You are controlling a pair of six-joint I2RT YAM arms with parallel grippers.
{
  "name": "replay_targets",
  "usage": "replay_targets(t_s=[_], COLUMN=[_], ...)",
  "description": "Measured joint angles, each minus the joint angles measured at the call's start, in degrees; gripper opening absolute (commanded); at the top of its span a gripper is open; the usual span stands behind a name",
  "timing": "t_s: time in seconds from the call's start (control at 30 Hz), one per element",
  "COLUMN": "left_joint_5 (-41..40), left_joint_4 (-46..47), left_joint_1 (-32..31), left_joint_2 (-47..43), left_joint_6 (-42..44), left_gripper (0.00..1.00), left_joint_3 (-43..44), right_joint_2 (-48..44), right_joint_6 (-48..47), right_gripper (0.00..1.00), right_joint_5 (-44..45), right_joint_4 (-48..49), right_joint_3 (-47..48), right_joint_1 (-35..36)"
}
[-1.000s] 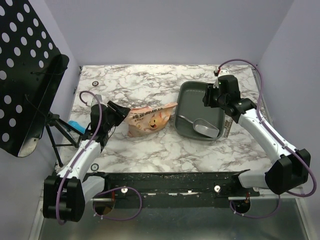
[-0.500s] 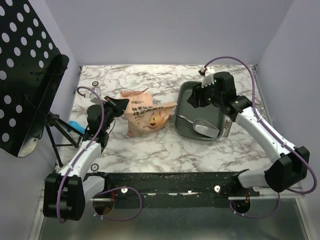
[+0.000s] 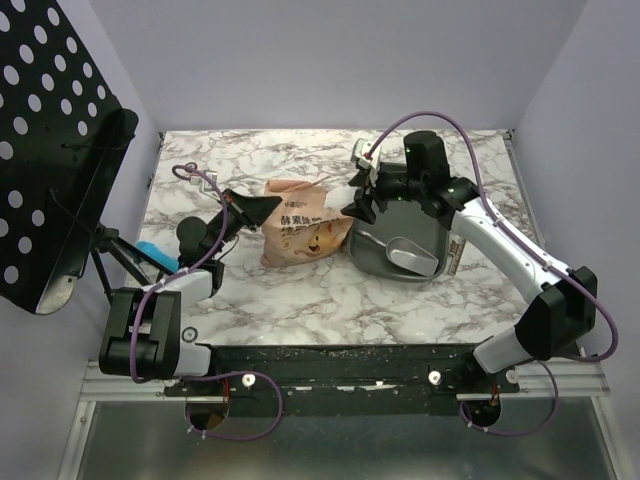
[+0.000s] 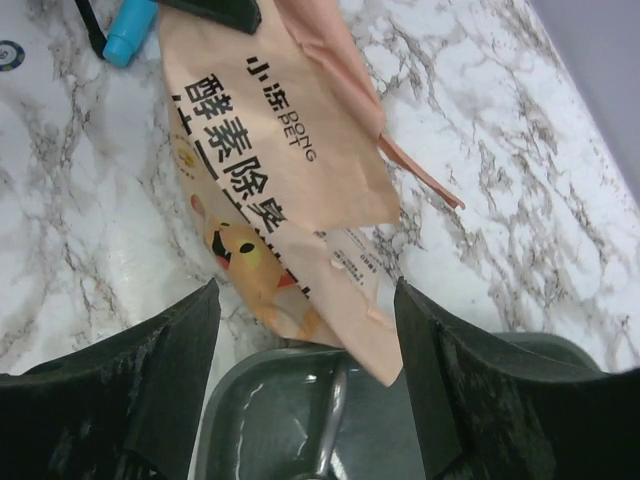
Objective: Fill the litter box with clean litter
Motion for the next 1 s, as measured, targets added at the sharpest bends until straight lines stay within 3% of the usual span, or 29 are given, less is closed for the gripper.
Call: replay_targets(t_s=[0.37,1.0], left_joint_5=[9.8,15.1], left_joint_4=[3.7,3.5], left_joint_1=[0.2,0.1], left_joint_2=[-0.6,-4.1], left_joint_6=[-5.3,-4.4], left_gripper=[0.0,0.0], left_joint_3=[0.0,0.0], right_joint_2=[7.6,19.3], right_joint_6=[-9.4,-14.8], right_gripper=[0.79,0.76], right_joint_5=[-7.6,-16.5], right_joint_4=[-0.7,-5.9], right_joint_3=[6.6,19.7], right_joint_1=[-0.5,-0.6])
